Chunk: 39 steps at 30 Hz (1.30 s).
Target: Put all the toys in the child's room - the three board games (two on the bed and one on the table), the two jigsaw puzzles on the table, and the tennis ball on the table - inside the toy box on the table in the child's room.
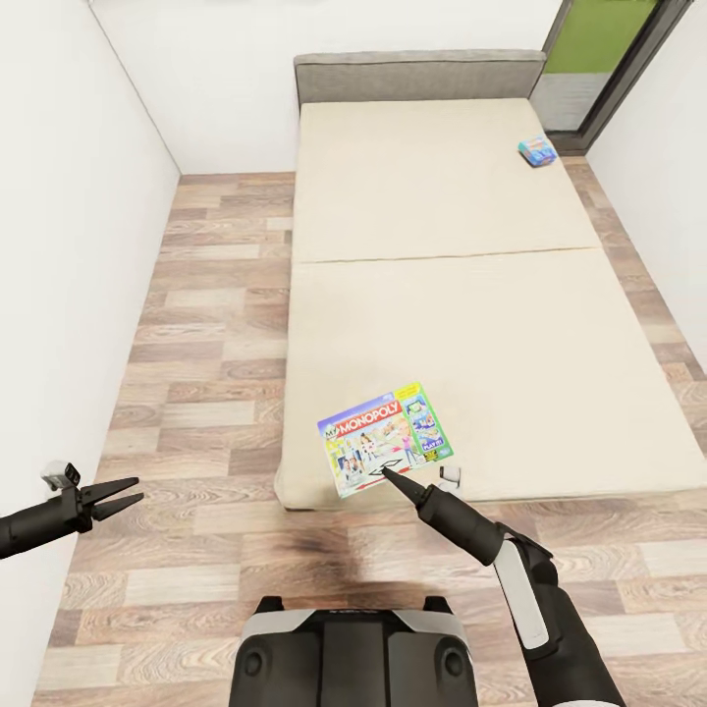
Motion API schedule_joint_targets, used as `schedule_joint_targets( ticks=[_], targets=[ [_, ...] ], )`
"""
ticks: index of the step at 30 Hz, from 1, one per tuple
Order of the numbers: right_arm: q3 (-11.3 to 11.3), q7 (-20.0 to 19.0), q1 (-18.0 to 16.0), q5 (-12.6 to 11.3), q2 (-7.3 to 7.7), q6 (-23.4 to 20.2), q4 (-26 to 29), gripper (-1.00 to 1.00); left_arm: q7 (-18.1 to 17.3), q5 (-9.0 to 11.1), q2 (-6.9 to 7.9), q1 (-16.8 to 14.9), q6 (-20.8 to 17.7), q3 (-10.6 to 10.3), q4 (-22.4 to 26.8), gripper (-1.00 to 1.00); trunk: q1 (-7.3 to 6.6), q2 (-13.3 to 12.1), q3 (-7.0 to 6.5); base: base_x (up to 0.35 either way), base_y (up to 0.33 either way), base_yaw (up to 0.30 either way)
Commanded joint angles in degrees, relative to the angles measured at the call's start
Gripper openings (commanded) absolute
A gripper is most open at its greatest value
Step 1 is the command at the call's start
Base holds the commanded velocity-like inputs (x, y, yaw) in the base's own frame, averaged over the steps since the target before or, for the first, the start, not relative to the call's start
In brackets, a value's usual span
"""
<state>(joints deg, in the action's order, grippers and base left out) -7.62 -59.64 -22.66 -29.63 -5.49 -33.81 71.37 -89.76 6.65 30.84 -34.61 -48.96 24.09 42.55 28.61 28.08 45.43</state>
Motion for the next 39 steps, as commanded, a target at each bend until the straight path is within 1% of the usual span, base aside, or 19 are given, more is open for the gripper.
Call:
schedule_joint_targets(
  ticks=[1, 13, 39],
  targets=[
    [-0.1, -0.1, 0.0, -0.1, -0.05, -0.4, 0.0, -1.00, -0.2, -0.1, -0.01, 0.0, -0.6, 0.0, 0.0, 1.00, -0.19, -0.4, -0.23, 0.000, 0.000, 0.000],
    [-0.1, -0.1, 0.0, -0.1, -0.05, -0.4, 0.0, -1.00, -0.2, -0.1, -0.07, 0.0, -0.6, 0.0, 0.0, 1.00, -2.83, -5.2, -3.53, 0.000, 0.000, 0.000],
    [-0.1, -0.1, 0.2, -0.1, -0.05, -0.4, 0.3, -1.00, -0.2, -0.1, -0.25, 0.0, -0.6, -0.1, 0.0, 1.00, -2.83, -5.2, -5.99, 0.000, 0.000, 0.000]
  ],
)
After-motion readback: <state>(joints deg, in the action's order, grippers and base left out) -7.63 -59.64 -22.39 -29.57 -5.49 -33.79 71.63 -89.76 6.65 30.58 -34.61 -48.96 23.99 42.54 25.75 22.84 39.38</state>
